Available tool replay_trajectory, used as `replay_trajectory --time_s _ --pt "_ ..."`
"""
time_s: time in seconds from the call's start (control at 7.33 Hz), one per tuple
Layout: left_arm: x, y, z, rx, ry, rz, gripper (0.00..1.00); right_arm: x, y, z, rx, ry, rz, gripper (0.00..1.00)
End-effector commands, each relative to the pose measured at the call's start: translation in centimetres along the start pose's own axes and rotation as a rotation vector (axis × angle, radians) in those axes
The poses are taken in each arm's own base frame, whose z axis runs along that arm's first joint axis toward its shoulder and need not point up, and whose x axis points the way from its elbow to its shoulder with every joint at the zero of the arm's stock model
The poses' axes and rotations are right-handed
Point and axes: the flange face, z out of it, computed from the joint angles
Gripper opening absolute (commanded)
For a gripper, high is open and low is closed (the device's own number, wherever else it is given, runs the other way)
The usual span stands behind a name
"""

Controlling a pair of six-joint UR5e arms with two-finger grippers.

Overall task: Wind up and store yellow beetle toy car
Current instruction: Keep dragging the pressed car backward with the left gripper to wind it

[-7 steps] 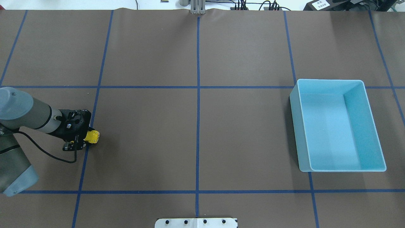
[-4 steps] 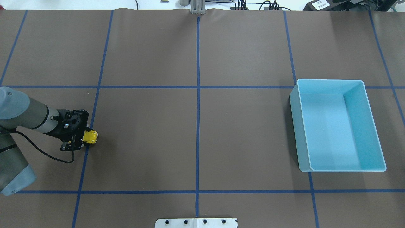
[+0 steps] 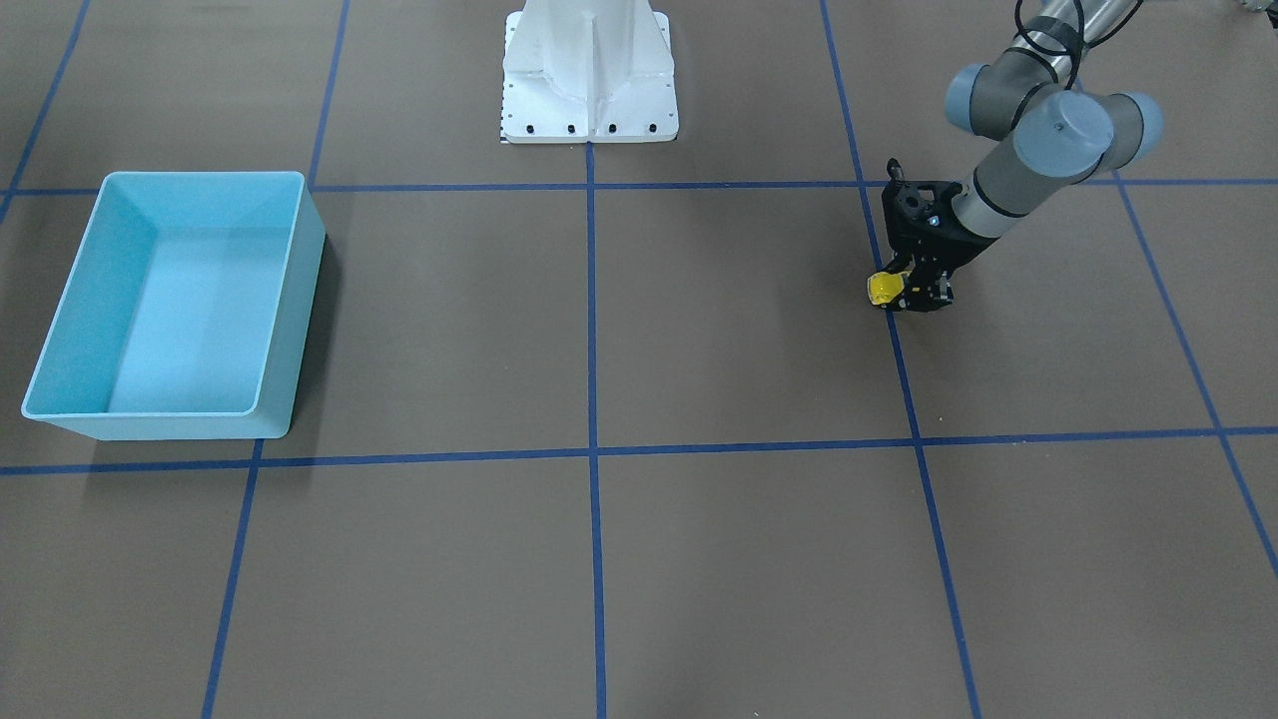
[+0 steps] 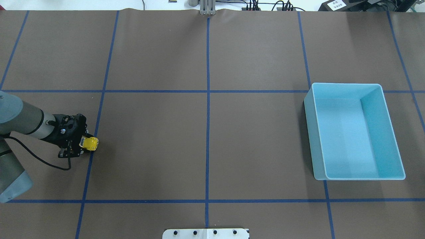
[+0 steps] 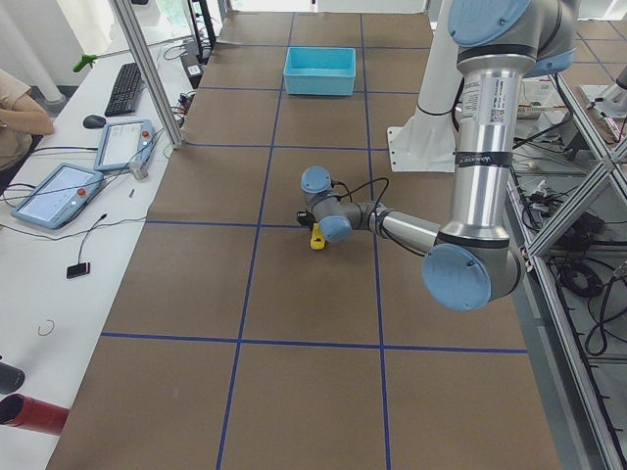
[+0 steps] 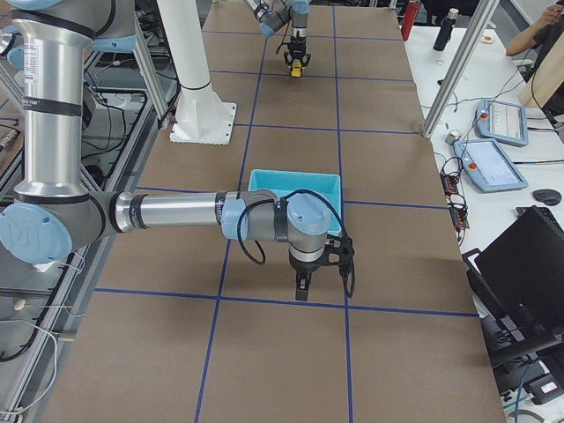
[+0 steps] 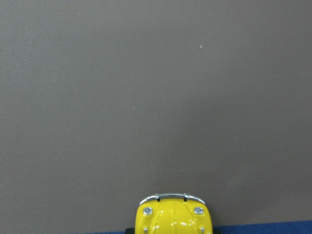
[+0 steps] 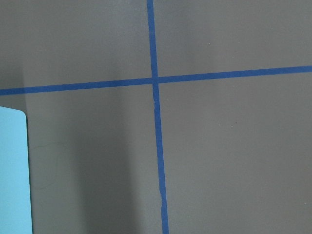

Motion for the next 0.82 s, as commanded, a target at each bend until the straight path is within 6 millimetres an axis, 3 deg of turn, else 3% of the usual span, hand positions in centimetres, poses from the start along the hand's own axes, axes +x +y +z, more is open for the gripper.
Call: replay_trajectory --time_s 0.0,0.55,0.68 --pt "0.5 1.2 -0.2 0.009 0.002 0.001 0.05 0.0 0.0 0.1 -0.001 0.001 -0.001 1.0" --pt "0.4 1.4 -0.8 0.037 0.0 0.01 0.05 0.0 0.0 0.1 -0.001 0.001 -0.001 1.0" --pt "0.8 2.4 -0.9 0.036 -0.002 0.009 0.05 0.0 -0.1 0.1 -0.001 0.001 -0.001 1.0"
